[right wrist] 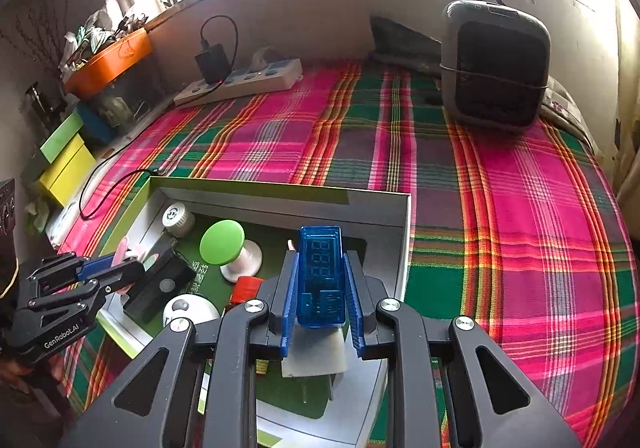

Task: Organize rigid objects
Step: 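Open the left tool to release the pink block while the right tool releases the USB device into the tray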

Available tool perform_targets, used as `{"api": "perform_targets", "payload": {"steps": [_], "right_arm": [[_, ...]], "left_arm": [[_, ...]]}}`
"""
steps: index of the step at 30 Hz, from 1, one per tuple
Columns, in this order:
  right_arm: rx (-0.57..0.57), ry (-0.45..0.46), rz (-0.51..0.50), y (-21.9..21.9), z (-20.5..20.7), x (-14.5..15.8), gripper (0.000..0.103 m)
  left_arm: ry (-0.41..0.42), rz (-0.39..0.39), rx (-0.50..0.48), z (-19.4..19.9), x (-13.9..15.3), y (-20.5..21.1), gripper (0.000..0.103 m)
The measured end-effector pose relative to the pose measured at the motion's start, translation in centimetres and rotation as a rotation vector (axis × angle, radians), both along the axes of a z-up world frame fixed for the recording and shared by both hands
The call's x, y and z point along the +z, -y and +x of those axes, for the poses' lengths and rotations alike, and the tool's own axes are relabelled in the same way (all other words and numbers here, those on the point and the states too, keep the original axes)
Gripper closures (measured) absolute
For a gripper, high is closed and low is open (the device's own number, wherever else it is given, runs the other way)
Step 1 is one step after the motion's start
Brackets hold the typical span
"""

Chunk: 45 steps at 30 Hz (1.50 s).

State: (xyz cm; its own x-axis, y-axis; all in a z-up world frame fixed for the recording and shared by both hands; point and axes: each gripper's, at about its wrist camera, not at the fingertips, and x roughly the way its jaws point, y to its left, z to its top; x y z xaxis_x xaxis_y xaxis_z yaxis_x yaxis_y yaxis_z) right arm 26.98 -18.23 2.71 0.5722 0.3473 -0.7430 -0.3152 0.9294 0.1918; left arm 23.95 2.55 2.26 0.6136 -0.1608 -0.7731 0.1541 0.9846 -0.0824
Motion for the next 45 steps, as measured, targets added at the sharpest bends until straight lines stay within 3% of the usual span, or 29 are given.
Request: {"api": "perform_targets", "payload": {"steps": [10, 26, 29, 31, 45], "right_arm": [[0.008, 0.015, -0.026, -0.4, -0.2, -0.1, 0.080], [0.007, 0.017, -0.028, -0.7, -0.4, -0.2, 0.076], [0.001, 0.019, -0.030, -0.7, -0.5, -0.2, 0.071], [0.000, 0.022, -0.025, -0.6, -0.6, -0.2, 0.060], [-0.034, 0.060, -0.035, -0.7, -2.1, 0.5, 0.059]], "left_arm": [[0.001, 0.008, -0.003, 0.2, -0.1, 0.3, 0.085], [0.013, 0.015, -0.007, -0.2, 0.1, 0.5, 0.070], [0.017, 0.021, 0.005, -0.4, 0.2, 0.4, 0.066], [0.018, 0.023, 0.005, -0.6, 0.3, 0.4, 0.065], [0.045, 0.024, 0.023, -2.3, 1.5, 1.0, 0.060]]}}
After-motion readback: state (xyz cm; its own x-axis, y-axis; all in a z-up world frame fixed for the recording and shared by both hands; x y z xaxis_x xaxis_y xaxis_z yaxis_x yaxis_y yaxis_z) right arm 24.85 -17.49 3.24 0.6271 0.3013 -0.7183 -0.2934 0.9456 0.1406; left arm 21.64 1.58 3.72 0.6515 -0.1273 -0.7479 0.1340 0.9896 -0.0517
